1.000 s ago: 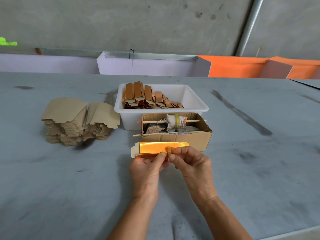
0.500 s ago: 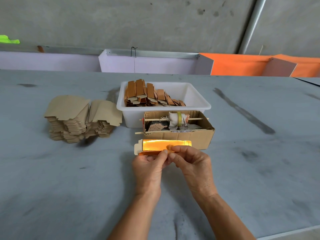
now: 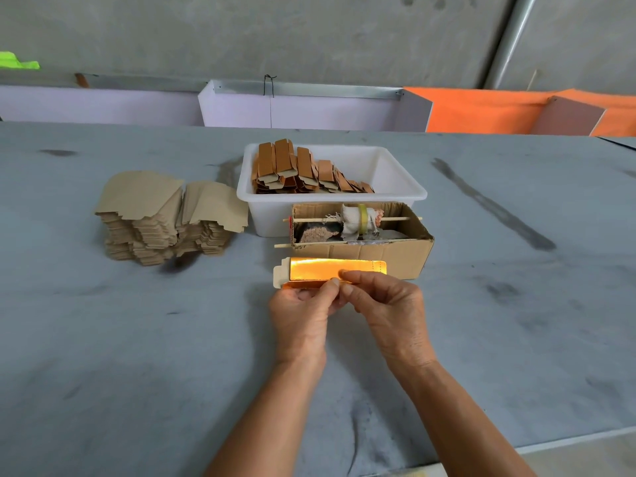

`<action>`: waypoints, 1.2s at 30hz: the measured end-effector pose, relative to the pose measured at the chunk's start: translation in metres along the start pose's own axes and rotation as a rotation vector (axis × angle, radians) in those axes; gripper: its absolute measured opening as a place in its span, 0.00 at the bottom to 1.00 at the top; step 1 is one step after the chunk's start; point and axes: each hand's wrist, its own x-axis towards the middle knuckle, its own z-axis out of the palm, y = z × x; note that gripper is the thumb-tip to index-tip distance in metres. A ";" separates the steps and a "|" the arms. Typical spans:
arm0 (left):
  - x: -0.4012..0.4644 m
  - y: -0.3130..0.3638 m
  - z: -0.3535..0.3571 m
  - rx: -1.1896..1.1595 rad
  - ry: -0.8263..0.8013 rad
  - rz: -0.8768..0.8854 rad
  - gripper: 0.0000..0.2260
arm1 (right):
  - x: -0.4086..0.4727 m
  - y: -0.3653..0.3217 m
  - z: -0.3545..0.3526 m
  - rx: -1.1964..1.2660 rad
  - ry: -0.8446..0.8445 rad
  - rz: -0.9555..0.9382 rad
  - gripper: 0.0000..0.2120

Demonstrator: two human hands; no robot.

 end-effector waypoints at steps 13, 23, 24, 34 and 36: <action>-0.003 0.003 0.000 -0.027 -0.017 -0.047 0.09 | 0.003 -0.004 -0.002 -0.113 -0.013 0.024 0.11; -0.001 0.004 0.001 -0.099 -0.091 -0.198 0.07 | 0.002 -0.008 -0.012 -0.172 -0.070 0.030 0.11; -0.002 0.005 0.001 -0.111 -0.089 -0.210 0.06 | 0.001 -0.010 -0.012 -0.182 -0.076 0.025 0.11; 0.002 0.004 0.005 -0.057 0.014 -0.345 0.16 | -0.001 -0.017 -0.020 -0.310 -0.127 -0.024 0.12; 0.004 0.003 0.005 -0.060 0.037 -0.366 0.17 | -0.001 -0.018 -0.020 -0.314 -0.124 -0.024 0.13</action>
